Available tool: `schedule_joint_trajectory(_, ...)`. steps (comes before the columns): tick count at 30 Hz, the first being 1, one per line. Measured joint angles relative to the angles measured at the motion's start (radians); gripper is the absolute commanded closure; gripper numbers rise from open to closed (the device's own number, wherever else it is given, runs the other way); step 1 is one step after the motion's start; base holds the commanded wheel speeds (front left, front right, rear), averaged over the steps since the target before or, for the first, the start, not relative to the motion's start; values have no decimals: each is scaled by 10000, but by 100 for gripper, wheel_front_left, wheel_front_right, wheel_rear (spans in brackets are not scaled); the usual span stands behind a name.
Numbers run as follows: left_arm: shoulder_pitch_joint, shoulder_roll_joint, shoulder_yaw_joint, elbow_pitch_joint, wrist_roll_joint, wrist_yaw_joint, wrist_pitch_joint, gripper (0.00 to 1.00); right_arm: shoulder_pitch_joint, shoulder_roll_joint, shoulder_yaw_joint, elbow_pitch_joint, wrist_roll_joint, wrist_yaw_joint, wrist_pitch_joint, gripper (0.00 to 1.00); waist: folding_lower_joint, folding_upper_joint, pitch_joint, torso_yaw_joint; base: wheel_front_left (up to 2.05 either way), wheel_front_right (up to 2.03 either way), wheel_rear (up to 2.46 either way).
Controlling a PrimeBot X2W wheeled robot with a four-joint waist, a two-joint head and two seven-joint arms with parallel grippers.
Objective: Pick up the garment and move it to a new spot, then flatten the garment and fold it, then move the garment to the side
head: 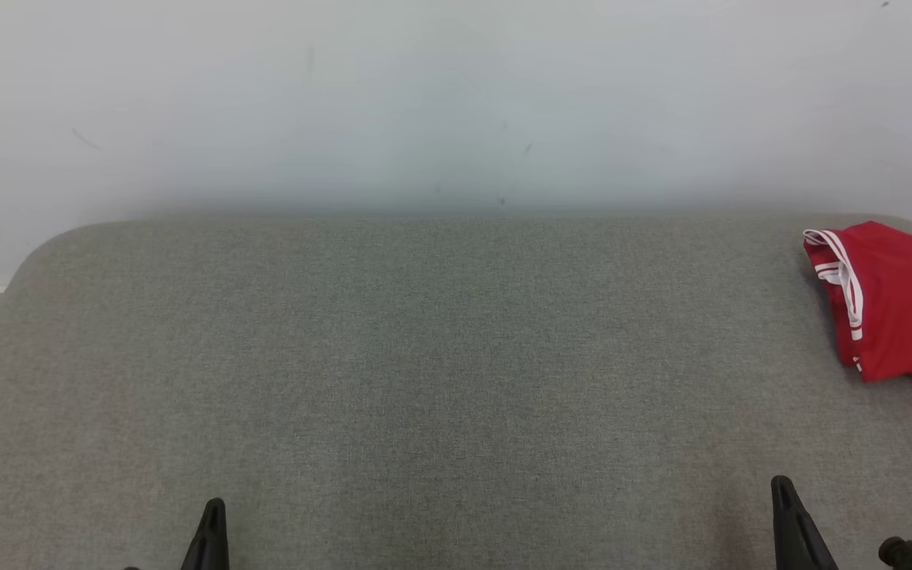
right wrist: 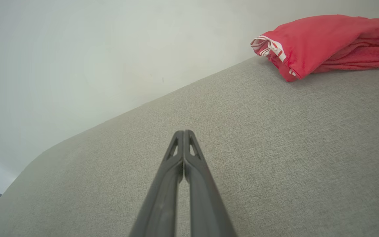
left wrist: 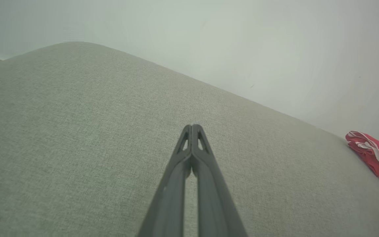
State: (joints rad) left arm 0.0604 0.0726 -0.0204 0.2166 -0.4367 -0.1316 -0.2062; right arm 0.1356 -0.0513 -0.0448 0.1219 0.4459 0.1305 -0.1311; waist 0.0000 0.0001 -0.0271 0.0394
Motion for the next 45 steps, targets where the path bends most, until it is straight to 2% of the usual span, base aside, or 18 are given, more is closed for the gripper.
schedule_joint_trajectory(22, -444, -8, 320, 73, -3567, 0, 886, 100, -745, -59, -48, 366, 3586, 0, 616, 100, 0, 0, 61, -80, 0, 0, 0)
schedule_joint_trajectory(45, -835, -33, 614, 151, -6297, 2, 1639, 100, -1251, -109, -151, 644, 6347, -2, 1147, 100, 1, 0, 122, -159, 0, 0, 0)
